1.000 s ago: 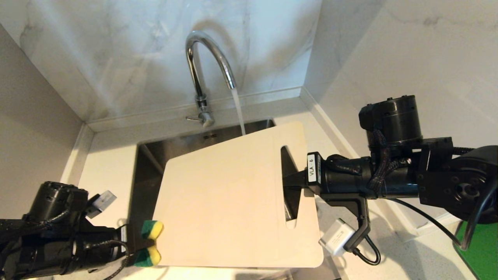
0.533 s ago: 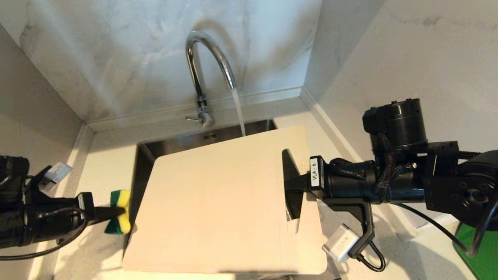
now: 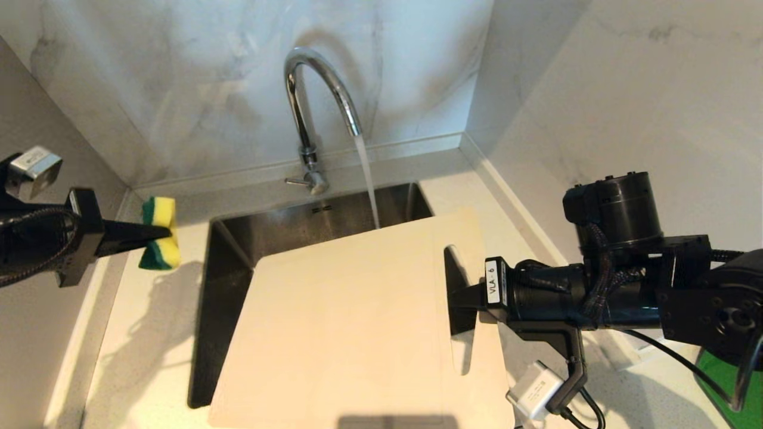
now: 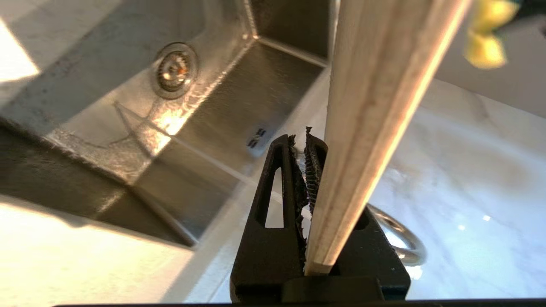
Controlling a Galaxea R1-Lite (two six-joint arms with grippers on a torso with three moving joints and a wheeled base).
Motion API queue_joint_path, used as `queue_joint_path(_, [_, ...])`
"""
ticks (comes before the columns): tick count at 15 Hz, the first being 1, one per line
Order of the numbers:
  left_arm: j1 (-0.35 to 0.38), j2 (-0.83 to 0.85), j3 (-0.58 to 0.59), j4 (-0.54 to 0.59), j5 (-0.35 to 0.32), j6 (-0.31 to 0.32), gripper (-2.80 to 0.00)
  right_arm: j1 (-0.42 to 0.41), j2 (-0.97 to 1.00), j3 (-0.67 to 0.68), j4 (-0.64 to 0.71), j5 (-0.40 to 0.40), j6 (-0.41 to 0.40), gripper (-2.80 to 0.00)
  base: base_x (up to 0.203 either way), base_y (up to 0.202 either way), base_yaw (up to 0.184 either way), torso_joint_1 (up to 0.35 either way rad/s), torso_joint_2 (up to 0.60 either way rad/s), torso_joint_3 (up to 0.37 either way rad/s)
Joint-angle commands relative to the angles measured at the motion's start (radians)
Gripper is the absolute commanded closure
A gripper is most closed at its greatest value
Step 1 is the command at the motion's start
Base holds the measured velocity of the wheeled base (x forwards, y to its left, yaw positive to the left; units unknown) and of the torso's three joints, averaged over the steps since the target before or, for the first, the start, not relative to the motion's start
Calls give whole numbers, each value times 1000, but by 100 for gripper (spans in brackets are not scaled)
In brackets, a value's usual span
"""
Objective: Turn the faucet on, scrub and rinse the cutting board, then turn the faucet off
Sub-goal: Scrub the cutting board underwater
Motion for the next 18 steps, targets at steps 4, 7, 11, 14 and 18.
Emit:
queue_joint_path(4, [-139,17,-148,19,-6,-106,0,-51,33,-31,0,0,-16,0,0,0,0,0,0,0])
queue_joint_path(7, [-144,41,-167,16,-11,-102,0,-52,83,-70,7,-2,-21,0,0,0,0,0,0,0])
queue_joint_path(11, [-144,89,-198,9,-23,-98,0,-54,151,-155,108,-19,-62,0,0,0,0,0,0,0])
queue_joint_path(14, [-141,120,-202,-26,-50,-98,0,-56,175,-283,264,-56,-132,0,0,0,0,0,0,0])
queue_joint_path(18, [-141,145,-225,-30,-53,-86,0,-58,233,-521,512,-126,-236,0,0,0,0,0,0,0])
